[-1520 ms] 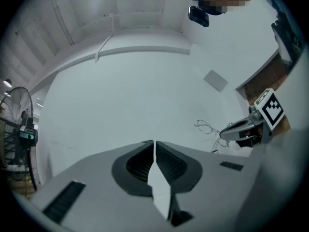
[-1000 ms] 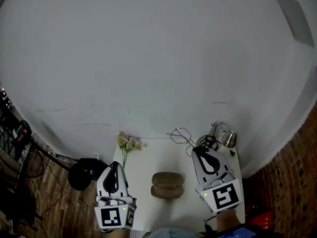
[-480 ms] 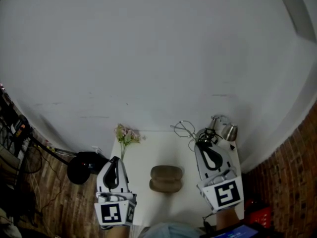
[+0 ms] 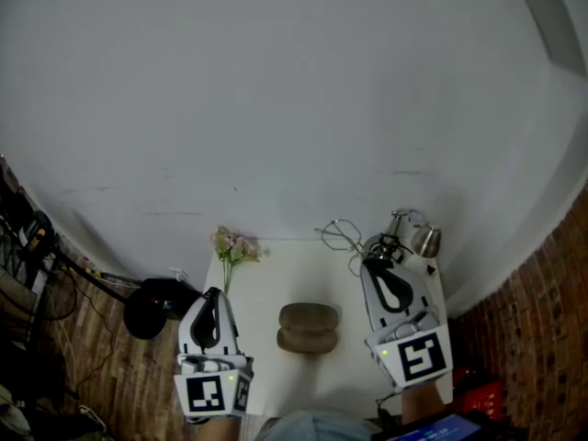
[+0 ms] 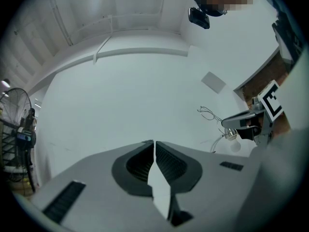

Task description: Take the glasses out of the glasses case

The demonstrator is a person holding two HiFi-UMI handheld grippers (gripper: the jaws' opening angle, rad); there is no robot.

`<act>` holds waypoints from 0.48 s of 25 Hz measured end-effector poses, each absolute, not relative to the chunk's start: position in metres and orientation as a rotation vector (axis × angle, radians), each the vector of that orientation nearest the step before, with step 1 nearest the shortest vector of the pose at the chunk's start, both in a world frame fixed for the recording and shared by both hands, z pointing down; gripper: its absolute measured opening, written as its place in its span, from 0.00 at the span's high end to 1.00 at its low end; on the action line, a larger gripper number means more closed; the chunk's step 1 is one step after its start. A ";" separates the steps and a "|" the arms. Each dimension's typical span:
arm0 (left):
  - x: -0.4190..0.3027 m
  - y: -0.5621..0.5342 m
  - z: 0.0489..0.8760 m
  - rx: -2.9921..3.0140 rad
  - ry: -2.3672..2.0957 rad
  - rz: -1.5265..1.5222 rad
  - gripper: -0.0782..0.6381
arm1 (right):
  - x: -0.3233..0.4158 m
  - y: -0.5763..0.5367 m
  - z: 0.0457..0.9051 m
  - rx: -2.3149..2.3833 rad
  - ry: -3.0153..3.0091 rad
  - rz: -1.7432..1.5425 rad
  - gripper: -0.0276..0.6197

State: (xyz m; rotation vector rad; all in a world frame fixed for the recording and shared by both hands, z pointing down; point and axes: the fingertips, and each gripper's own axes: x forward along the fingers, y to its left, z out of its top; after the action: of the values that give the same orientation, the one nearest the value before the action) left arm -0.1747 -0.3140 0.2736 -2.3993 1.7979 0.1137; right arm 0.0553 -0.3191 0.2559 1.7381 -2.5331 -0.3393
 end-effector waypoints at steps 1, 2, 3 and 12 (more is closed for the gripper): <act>-0.174 -0.314 0.273 -2.398 1.797 0.115 0.87 | 0.055 -0.319 0.256 1.737 -2.536 -0.338 0.91; -0.174 -0.314 0.273 -2.394 1.797 0.117 0.87 | 0.055 -0.319 0.256 1.736 -2.538 -0.337 0.91; -0.174 -0.314 0.272 -2.390 1.799 0.122 0.87 | 0.055 -0.319 0.256 1.735 -2.539 -0.339 0.91; -0.175 -0.314 0.274 -2.390 1.803 0.126 0.87 | 0.055 -0.318 0.254 1.743 -2.535 -0.354 0.91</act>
State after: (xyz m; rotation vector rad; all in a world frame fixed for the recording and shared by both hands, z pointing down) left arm -0.1751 -0.3137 0.2740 -2.3902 1.8029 0.1261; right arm 0.0545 -0.3181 0.2536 1.7430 -2.5350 -0.3536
